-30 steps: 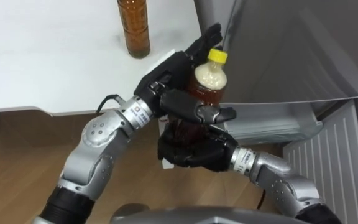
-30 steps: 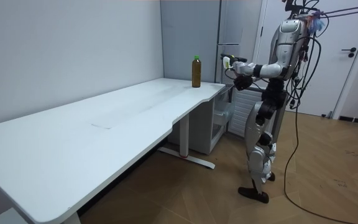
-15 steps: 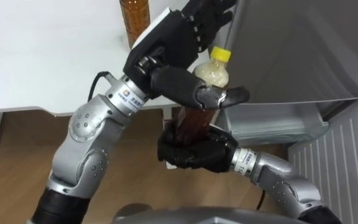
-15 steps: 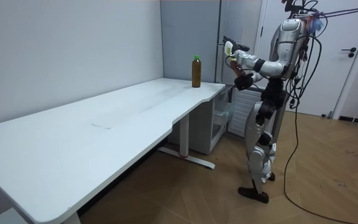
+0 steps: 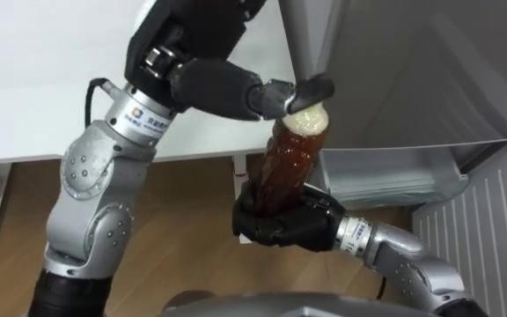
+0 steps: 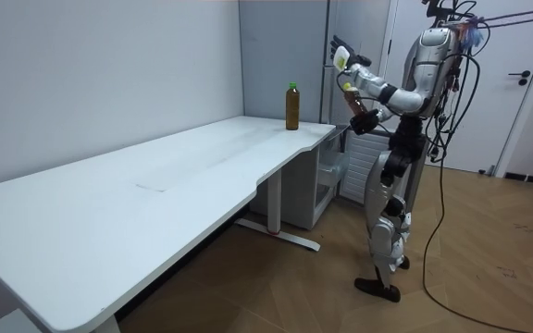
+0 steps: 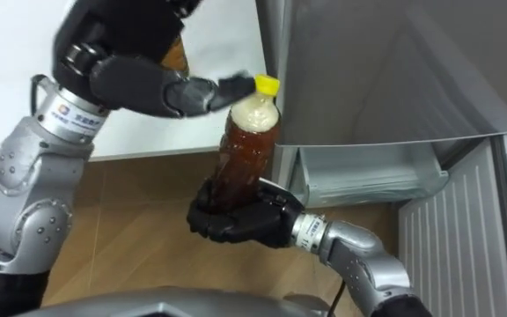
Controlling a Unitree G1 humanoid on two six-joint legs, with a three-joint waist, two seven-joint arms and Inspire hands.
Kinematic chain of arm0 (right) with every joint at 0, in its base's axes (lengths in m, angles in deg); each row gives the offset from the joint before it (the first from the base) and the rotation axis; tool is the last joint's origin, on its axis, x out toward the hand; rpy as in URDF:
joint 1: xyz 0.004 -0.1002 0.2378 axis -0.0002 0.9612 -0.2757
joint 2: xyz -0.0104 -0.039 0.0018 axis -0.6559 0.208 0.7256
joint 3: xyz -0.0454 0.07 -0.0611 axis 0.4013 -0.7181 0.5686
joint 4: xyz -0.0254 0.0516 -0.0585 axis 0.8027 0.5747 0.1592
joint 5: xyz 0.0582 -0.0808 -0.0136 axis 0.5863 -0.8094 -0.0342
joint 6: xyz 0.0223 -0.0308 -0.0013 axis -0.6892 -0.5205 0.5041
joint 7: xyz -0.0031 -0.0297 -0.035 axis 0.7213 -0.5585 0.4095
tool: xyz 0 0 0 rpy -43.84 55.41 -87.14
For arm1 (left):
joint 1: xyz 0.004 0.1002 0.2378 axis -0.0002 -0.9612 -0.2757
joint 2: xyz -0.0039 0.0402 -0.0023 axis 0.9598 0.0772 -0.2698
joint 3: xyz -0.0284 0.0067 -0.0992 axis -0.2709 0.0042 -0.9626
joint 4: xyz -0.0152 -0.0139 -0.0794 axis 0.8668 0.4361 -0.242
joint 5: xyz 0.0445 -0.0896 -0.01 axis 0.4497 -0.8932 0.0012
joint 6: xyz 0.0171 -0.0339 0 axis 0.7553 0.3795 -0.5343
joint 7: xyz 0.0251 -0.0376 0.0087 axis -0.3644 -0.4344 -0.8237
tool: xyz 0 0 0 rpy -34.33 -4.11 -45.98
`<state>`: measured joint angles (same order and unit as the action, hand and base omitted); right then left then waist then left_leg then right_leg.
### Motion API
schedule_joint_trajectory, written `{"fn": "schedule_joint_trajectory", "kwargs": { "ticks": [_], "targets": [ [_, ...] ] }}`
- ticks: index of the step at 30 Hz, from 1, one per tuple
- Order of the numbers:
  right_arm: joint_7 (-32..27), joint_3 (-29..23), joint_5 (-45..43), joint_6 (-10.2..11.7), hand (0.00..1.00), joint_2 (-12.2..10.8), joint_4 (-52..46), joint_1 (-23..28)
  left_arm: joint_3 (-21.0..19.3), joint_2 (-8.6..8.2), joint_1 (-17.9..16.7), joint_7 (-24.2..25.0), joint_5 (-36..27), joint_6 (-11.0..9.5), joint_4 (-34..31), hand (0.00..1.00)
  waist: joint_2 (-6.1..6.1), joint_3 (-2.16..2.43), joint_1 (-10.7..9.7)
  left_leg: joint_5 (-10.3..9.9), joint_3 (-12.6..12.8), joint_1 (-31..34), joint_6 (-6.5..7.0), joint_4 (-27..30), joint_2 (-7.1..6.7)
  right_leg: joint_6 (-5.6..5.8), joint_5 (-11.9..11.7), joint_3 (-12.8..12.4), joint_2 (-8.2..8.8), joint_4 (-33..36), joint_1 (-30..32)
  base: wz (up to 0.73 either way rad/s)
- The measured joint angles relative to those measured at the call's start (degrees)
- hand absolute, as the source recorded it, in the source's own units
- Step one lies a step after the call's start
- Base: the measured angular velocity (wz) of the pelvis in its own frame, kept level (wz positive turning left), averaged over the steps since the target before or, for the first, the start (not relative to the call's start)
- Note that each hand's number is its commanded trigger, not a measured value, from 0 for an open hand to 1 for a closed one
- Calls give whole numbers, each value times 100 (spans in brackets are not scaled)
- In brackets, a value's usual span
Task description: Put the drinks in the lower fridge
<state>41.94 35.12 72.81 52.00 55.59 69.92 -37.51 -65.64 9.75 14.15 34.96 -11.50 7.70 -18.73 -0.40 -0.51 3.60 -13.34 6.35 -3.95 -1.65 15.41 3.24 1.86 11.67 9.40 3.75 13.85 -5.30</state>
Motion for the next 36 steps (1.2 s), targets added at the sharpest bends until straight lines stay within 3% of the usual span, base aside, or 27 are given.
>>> {"fn": "schedule_joint_trajectory", "kwargs": {
  "ticks": [10,12,14,16,20,23,27,31,33,36],
  "targets": [
    [13,-654,-205,31,100,58,-227,383,-1033,18,0,-621,-121,-291,-439,0,16,11,301,-1,-29,-90,-2,-49,-2,0,0,45,-9,-98,-181,1],
    [17,-672,-366,60,100,59,-244,482,-1240,17,0,-889,-100,-468,-489,0,36,4,309,0,-37,-180,-4,-77,-4,1,0,68,-10,-128,-285,7],
    [35,-693,-529,60,100,62,-249,531,-1425,17,0,-1112,-71,-556,-510,0,68,22,391,-1,-32,-218,-4,-95,-3,1,0,77,-9,-125,-290,-2],
    [127,-819,-685,59,100,35,-284,612,-1629,13,-11,-1344,30,-609,-586,0,107,3,474,0,-32,-260,-5,-164,-5,1,0,76,-7,-127,-290,-3],
    [291,-1015,-923,59,100,-22,-323,684,-2133,5,-36,-2016,325,-821,-688,0,144,24,548,8,-36,-338,-16,-205,-4,1,0,81,-19,-171,-389,0],
    [339,-1147,-957,59,100,-41,-430,839,-2506,-30,-94,-2547,567,-921,-747,0,153,86,697,15,-45,-369,-27,-221,-4,0,-1,111,-20,-223,-416,0],
    [337,-1293,-1121,59,100,-141,-538,1038,-3040,-68,-216,-3400,1186,-996,-737,0,114,112,858,33,-94,-391,-50,-222,-3,-2,-2,174,-31,-298,-481,7],
    [260,-1263,-1121,58,100,-160,-572,1128,-3257,-75,-408,-4052,1193,-1031,-648,0,56,87,996,47,-119,-496,-60,-282,-11,-3,3,195,-35,-356,-600,3],
    [90,-1261,-1120,59,100,-188,-668,1192,-3322,-75,-489,-4425,1194,-1032,-499,0,-29,61,1073,47,-179,-521,-60,-283,-23,-6,1,229,-38,-425,-680,10],
    [-124,-1262,-1054,53,100,-253,-679,1197,-3349,-77,-654,-4873,1168,-1027,-96,0,-61,61,1106,45,-195,-528,-59,-279,-32,-4,1,235,-35,-442,-703,3]
  ]
}}
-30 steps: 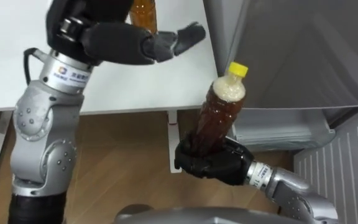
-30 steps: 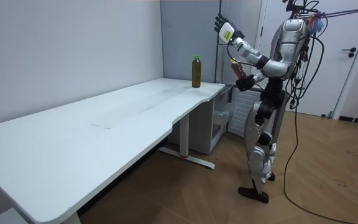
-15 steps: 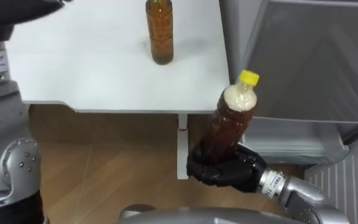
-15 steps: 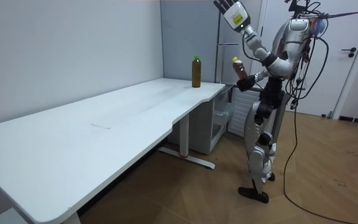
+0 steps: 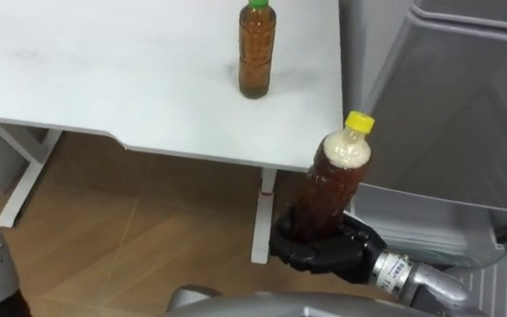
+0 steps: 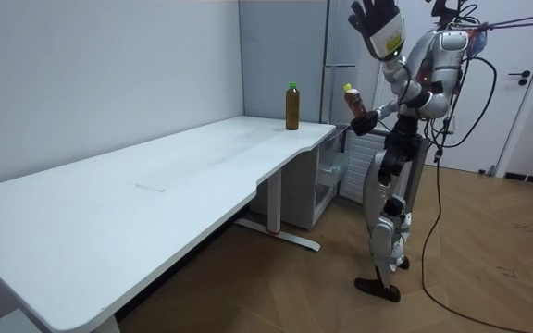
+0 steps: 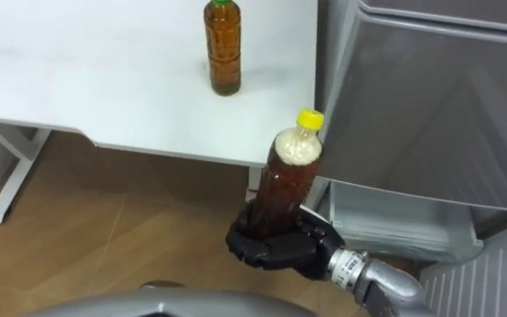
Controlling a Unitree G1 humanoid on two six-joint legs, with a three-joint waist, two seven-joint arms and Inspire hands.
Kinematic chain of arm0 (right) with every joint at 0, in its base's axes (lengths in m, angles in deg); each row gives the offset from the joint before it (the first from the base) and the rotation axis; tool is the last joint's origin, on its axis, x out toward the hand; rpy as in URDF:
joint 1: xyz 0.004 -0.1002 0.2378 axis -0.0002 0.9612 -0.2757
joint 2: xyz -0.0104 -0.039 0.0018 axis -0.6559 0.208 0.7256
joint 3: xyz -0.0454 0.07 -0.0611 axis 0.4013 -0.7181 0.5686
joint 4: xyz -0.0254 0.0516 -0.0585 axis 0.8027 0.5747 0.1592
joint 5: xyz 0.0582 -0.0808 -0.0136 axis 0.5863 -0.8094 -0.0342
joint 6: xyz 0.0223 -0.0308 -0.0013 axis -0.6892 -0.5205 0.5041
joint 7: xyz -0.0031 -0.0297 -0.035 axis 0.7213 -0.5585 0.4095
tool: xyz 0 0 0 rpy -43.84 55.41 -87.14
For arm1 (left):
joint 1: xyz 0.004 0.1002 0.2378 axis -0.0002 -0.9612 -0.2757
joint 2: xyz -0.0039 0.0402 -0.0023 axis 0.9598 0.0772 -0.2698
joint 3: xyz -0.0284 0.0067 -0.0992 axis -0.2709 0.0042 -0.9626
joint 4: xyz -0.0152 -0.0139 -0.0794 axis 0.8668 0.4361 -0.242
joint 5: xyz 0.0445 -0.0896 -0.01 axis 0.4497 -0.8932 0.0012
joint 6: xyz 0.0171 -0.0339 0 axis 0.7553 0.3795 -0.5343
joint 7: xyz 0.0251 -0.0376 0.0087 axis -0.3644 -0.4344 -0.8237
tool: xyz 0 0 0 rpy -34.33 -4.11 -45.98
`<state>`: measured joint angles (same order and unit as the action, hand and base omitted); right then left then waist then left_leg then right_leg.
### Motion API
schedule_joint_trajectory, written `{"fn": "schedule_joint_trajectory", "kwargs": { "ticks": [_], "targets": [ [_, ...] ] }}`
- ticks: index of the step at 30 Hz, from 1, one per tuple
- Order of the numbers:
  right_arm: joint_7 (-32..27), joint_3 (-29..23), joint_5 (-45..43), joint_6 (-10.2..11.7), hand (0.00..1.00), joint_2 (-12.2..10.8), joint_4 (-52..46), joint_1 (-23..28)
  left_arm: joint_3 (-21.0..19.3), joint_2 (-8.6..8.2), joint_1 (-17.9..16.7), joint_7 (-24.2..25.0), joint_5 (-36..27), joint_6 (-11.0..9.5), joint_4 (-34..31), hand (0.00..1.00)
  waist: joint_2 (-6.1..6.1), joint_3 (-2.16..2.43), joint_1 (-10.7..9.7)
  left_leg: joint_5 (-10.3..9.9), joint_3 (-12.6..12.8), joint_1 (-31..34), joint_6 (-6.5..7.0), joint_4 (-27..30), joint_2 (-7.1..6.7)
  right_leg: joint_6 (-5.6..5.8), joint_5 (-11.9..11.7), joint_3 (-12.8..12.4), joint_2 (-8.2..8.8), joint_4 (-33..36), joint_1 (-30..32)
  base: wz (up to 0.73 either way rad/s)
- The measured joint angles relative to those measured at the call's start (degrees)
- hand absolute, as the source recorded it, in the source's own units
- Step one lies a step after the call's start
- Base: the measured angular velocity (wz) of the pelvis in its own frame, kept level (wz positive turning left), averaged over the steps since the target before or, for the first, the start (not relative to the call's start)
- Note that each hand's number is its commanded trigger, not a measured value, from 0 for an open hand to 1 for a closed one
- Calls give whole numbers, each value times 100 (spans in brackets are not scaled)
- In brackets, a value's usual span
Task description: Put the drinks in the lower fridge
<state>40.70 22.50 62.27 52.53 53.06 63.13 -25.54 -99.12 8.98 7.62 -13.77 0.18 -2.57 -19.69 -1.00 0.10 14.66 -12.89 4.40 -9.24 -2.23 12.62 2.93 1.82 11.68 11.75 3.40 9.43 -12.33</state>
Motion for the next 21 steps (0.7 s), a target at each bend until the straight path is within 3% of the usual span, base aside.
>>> {"fn": "schedule_joint_trajectory", "kwargs": {
  "ticks": [5,10,15,21],
  "targets": [
    [-367,13,225,-18,100,-87,-2,16,49,-17,-313,-562,-69,19,804,0,17,3,-7,0,-56,60,1,1,-14,5,-5,32,-1,-68,4,4],
    [-666,225,526,-23,100,-27,-10,9,406,-17,-662,-1012,-716,58,1987,0,33,8,19,1,-50,39,0,-38,-15,1,-9,47,0,-45,22,0],
    [-1056,599,1278,-77,100,-41,-9,-8,1132,-26,-951,-1182,-1323,458,3484,0,-2,9,140,0,41,-27,1,-147,-15,5,-11,-33,1,-67,46,-11],
    [-1350,1009,1897,-88,100,32,-8,-235,1810,-29,-1210,-1195,-1413,684,4225,0,-101,5,151,0,66,-43,-1,-189,-6,5,-12,-14,-10,-66,56,-1]
  ]
}}
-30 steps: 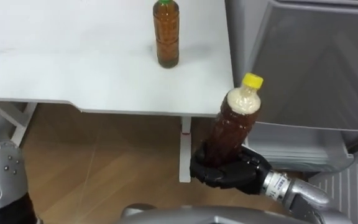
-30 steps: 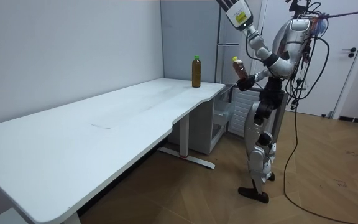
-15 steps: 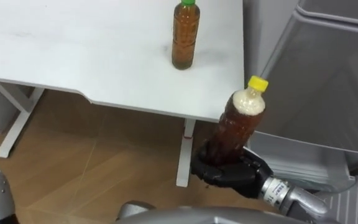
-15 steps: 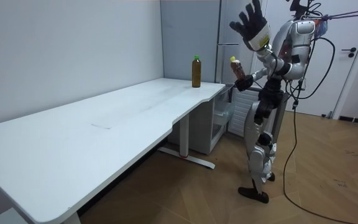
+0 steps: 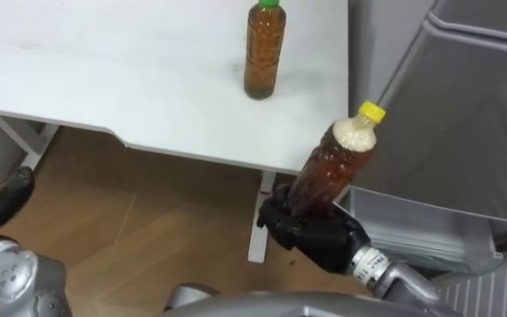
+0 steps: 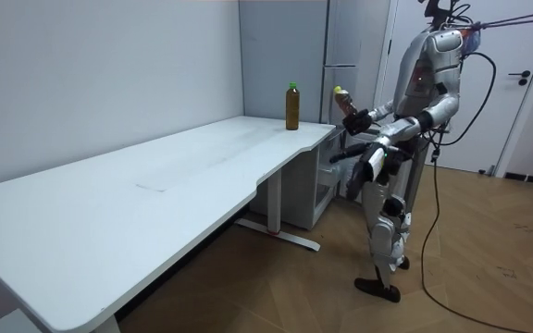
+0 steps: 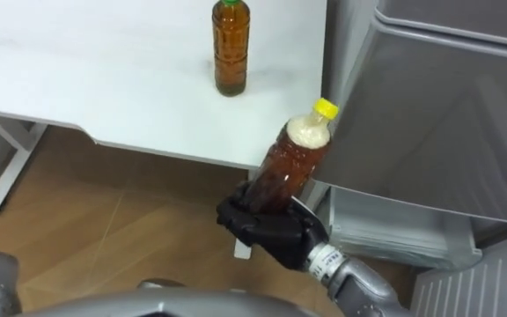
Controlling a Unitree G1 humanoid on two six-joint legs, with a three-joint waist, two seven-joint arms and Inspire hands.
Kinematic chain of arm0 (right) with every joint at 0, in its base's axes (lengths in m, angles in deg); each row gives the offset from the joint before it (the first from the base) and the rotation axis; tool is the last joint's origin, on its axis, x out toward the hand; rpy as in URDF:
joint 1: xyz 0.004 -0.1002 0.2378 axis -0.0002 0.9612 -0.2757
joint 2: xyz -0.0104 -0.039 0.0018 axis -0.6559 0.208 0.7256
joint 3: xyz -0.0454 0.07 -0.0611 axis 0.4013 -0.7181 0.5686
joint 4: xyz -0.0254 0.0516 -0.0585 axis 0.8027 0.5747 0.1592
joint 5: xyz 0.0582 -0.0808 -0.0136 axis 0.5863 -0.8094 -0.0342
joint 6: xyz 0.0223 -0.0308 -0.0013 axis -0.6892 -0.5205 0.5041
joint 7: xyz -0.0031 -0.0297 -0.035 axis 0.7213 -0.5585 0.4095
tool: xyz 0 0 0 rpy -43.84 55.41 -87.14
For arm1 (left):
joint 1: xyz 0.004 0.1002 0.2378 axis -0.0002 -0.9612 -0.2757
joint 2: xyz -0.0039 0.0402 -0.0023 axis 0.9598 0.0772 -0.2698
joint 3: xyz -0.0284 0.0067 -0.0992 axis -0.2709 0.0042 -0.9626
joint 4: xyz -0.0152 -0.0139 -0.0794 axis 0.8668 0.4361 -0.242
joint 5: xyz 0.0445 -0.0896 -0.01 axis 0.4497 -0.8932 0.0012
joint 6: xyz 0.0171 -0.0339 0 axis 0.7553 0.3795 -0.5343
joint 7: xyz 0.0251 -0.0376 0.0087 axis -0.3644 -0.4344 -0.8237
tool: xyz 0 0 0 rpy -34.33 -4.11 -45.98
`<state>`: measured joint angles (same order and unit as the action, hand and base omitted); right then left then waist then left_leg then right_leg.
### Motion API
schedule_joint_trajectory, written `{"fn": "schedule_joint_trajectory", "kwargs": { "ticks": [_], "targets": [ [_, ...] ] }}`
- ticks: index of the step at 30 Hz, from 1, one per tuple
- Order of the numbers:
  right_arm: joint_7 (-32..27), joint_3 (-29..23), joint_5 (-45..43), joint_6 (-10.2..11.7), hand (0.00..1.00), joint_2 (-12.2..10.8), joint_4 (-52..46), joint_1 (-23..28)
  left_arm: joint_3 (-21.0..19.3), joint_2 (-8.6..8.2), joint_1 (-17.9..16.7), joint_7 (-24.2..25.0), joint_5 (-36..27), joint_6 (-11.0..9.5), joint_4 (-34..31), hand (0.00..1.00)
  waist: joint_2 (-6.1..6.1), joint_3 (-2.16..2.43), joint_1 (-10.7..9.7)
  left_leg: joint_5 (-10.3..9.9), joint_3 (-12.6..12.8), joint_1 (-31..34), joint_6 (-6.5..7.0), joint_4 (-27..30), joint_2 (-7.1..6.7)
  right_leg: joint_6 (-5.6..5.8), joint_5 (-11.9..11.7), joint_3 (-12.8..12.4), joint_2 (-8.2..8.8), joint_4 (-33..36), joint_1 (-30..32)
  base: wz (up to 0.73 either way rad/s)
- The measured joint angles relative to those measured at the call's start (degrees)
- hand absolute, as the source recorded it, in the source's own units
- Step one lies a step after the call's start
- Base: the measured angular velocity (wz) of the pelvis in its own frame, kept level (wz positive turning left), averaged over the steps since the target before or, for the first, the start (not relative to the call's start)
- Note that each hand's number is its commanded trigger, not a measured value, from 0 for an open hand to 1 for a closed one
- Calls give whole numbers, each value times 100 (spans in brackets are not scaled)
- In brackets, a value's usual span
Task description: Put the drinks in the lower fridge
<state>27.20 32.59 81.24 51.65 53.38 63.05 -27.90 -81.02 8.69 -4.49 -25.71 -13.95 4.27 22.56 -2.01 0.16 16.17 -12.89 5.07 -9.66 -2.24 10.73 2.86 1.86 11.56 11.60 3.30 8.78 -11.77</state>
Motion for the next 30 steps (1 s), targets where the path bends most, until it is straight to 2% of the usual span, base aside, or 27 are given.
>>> {"fn": "schedule_joint_trajectory", "kwargs": {
  "ticks": [4,9,12,14,17,23,27,30],
  "targets": [
    [-56,127,126,-82,100,117,8,-165,260,31,-37,111,-86,88,471,0,-3,-3,-5,0,25,-16,-1,-31,5,0,0,-19,-2,5,3,-3],
    [-272,123,484,-177,100,167,7,-197,579,71,-177,396,-87,304,1195,0,11,-8,-31,-2,57,-39,-1,-37,11,-2,-2,-43,-5,23,-3,-2],
    [-402,123,1007,-246,100,241,7,-198,813,66,-183,532,-86,589,1764,0,24,-14,-49,-3,50,-3,-1,-45,14,-2,-2,-25,-5,31,16,0],
    [-402,131,1008,-265,100,256,7,-220,878,65,-137,688,-84,661,2228,0,47,-13,-70,-3,75,33,-2,-70,19,-3,-2,-34,-6,57,77,-3],
    [-414,163,1010,-372,100,257,17,-220,880,72,-148,1039,-94,912,2882,0,62,-17,-210,-3,91,28,-2,-72,22,-3,-2,-35,-6,79,83,-2],
    [-383,-25,1012,-579,100,313,33,-223,1066,63,2,2176,-73,1345,4119,0,84,-13,-572,-4,94,117,0,-30,21,-3,-2,-41,-1,107,170,0],
    [-377,-298,1010,-723,100,410,37,-217,1156,57,50,2873,180,1688,4493,0,126,-13,-859,-3,98,228,0,6,26,-5,-2,-49,-2,116,272,-1],
    [-378,-419,1008,-739,100,472,38,-217,1170,60,141,3171,332,1857,4696,0,148,-14,-979,-2,133,205,-1,13,26,-5,-2,-78,-5,107,274,-3]
  ]
}}
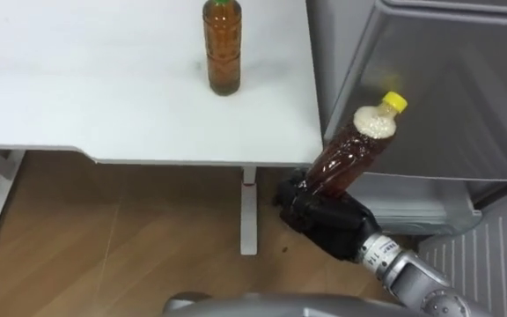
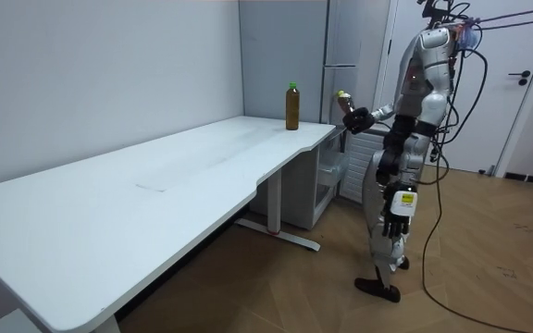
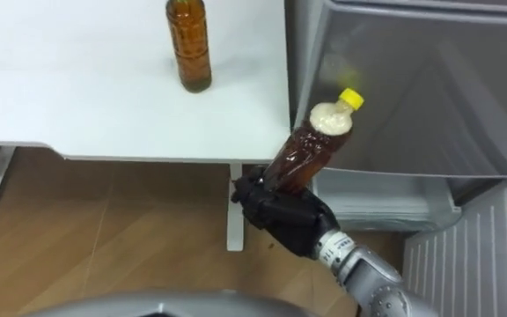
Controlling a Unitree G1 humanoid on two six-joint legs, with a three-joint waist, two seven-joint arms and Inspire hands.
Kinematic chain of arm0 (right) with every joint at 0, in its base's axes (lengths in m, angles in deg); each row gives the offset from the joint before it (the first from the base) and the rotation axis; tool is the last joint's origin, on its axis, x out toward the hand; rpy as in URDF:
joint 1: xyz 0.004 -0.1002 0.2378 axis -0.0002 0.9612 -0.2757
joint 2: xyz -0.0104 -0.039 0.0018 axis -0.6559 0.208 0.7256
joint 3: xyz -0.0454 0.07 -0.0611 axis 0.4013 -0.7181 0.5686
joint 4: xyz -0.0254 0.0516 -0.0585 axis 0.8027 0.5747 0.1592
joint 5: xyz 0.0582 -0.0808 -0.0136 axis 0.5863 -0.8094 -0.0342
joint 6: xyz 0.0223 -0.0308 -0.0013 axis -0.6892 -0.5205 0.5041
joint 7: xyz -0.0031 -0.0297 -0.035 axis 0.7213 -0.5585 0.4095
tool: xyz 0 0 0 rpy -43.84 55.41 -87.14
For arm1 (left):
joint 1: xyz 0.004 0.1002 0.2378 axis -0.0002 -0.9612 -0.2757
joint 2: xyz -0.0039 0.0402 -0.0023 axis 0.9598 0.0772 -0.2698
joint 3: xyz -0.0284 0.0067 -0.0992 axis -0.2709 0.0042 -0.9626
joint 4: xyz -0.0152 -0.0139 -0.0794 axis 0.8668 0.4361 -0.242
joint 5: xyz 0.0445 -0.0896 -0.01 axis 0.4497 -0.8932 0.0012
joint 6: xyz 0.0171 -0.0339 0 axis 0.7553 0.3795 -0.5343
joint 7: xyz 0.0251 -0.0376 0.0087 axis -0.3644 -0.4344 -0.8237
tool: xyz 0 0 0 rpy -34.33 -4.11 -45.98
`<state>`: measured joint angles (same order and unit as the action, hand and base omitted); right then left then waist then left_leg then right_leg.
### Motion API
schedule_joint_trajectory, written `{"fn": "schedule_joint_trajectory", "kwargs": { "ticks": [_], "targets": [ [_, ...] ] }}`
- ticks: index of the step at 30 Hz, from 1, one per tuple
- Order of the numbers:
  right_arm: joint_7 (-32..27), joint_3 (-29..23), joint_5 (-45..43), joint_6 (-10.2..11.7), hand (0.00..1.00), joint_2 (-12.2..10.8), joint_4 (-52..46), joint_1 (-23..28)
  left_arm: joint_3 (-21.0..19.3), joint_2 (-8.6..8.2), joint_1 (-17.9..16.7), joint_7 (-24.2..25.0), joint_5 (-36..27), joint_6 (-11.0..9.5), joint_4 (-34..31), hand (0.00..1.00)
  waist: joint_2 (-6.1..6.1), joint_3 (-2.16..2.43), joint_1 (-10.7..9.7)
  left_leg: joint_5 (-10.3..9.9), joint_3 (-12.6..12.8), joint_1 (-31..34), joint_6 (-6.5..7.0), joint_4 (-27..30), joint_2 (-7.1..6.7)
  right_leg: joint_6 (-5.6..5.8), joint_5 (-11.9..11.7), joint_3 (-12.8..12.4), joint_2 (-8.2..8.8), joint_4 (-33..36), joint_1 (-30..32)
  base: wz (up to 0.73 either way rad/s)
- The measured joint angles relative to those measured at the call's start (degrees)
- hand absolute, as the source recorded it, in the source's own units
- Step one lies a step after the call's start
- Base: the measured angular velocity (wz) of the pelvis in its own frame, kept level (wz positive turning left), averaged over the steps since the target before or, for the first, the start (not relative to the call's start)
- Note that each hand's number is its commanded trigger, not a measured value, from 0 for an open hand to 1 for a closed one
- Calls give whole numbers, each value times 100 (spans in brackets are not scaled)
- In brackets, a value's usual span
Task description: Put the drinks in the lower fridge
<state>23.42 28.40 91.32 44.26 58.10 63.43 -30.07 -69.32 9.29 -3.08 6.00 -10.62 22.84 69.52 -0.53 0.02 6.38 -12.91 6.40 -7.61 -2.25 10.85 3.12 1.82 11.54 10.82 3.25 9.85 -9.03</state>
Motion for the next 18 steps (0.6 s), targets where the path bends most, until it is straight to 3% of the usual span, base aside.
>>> {"fn": "schedule_joint_trajectory", "kwargs": {
  "ticks": [6,13,18],
  "targets": [
    [3,2,-19,0,100,-13,27,0,276,62,326,246,490,84,215,0,8,-7,-118,-4,94,-53,1,-11,11,0,0,-89,-11,-6,0,-7],
    [5,-312,-15,-1,100,-35,332,2,386,84,361,486,612,90,281,0,23,-14,-339,-11,129,-69,1,-18,14,1,0,-144,-17,-1,5,-2],
    [-84,-441,-11,1,100,-44,542,3,401,78,328,582,609,135,301,0,14,7,-461,-10,195,-109,1,-37,23,0,0,-222,-28,0,13,-6]
  ]
}}
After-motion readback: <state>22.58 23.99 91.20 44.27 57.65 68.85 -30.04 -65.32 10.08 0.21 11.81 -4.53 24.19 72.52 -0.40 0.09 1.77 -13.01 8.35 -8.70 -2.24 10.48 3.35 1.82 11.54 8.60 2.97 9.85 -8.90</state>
